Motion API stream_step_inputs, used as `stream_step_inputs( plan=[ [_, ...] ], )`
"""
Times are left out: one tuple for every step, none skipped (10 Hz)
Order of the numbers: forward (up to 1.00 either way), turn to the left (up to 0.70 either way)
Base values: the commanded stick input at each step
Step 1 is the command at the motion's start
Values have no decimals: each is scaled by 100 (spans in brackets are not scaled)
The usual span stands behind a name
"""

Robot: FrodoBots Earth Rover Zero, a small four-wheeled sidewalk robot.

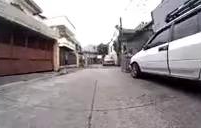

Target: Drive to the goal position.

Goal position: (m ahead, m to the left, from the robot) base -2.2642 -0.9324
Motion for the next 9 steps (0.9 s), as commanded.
stream_step_inputs(
  plan=[
    [100, 0],
    [100, 0],
    [100, 0],
    [100, 0],
    [100, 0],
    [100, -27],
    [100, -27],
    [100, -27],
    [100, -27]
  ],
)
